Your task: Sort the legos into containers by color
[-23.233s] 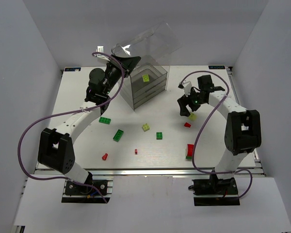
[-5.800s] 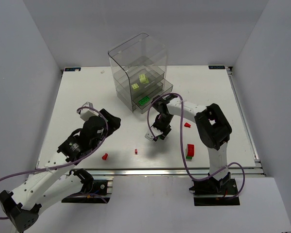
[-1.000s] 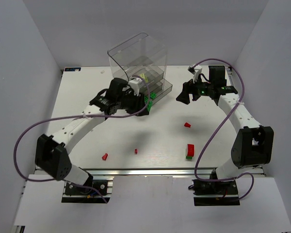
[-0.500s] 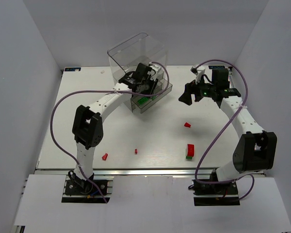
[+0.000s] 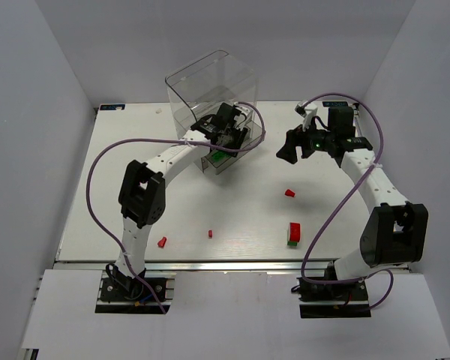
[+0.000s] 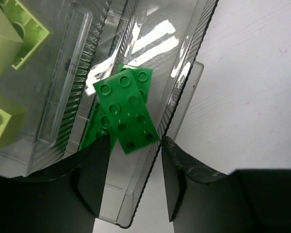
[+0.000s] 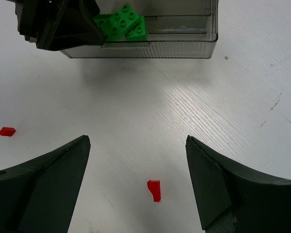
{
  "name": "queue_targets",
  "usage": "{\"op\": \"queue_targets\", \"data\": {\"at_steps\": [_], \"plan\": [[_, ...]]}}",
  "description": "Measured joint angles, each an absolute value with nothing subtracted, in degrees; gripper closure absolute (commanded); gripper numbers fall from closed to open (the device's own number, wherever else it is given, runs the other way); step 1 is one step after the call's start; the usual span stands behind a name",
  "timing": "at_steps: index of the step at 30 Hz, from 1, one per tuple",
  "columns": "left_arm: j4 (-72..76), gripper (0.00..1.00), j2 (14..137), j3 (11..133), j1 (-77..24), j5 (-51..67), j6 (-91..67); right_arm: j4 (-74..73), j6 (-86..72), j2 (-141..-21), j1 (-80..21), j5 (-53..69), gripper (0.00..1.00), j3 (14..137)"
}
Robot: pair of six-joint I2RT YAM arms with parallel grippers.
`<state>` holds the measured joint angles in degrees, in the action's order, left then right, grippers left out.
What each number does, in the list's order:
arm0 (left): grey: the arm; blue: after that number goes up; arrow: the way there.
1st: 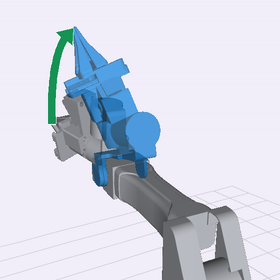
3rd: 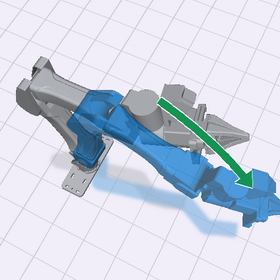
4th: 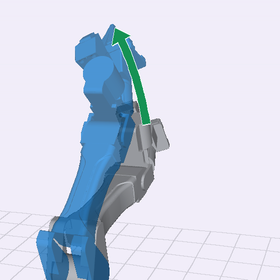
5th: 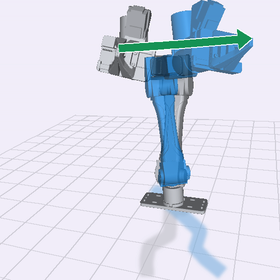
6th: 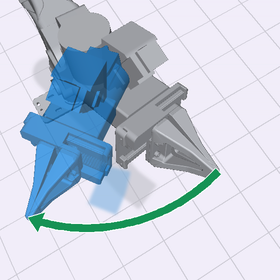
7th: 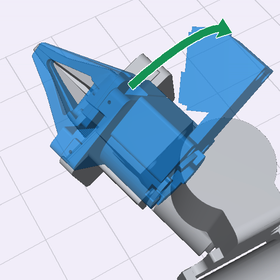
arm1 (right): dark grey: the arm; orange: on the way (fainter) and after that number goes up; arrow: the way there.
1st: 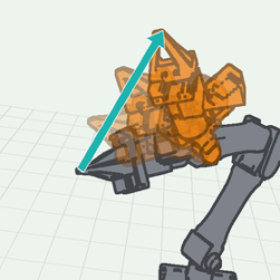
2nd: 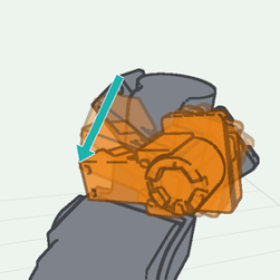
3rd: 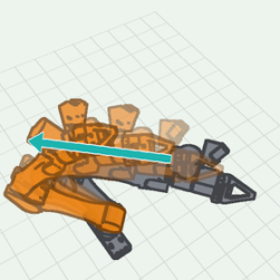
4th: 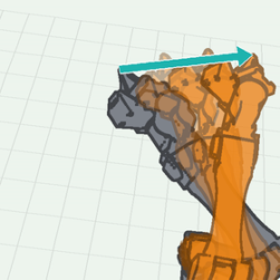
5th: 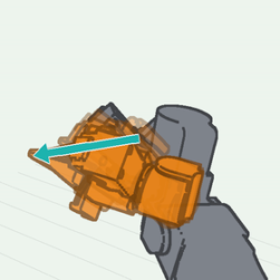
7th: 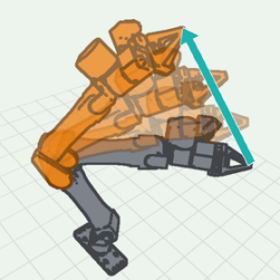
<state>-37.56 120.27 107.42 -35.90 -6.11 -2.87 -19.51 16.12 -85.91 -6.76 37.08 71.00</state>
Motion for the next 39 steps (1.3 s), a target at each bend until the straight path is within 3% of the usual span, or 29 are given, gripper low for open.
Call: {"op": "queue_targets", "data": {"at_steps": [4,7,9,12,14,15,17,18,22,25,28,39], "plan": [[-37.5,0.34,119.98,107.42,-36.16,-6.15,-3.73,-19.66,16.78,-85.91,-6.76,37.76,0.16,70.28],[-37.5,0.35,119.02,107.42,-36.21,-6.09,-4.45,-19.64,16.99,-85.91,-6.76,38.19,0.17,70.26],[-37.5,0.49,117.84,107.42,-36.16,-6.13,-5.37,-19.73,17.12,-85.91,-6.76,38.65,0.21,70.26],[-37.17,0.89,114.83,106.96,-35.99,-5.58,-7.44,-20.51,17.98,-85.95,-6.76,40.18,0.26,70.28],[-35.11,0.93,110.85,104.25,-35.77,-4.14,-9.52,-22.85,19.46,-86.26,-6.76,41.82,0.27,70.54],[-34.0,0.88,108.07,101.97,-35.46,-2.33,-10.63,-24.77,21.23,-86.5,-6.76,42.76,0.26,70.83],[-30.39,0.7,101.6,95.55,-34.94,1.1,-13.58,-29.61,27.24,-87.07,-6.76,45.45,0.23,71.33],[-28.56,0.51,97.95,91.83,-34.83,3.33,-14.79,-33.15,31.88,-87.15,-6.76,47.29,0.16,71.55],[-20.91,0.33,83.18,75.5,-34.28,10.2,-21.41,-52.99,68.4,-86.26,-6.52,51.96,0.11,70.61],[-15.92,0.29,74.22,64.97,-34.3,12.69,-25.63,-64.14,90.15,-85.1,-6.66,51.53,0.11,69.23],[-14.7,0.26,67.59,58.22,-34.35,13.13,-28.56,-68.86,101.21,-85.12,-7.05,48.45,0.11,69.04],[-15.27,0.25,51.48,48.47,-34.35,8.23,-35.09,-72.4,111.68,-82.76,-9.45,31.31,0.11,59.24]]}}
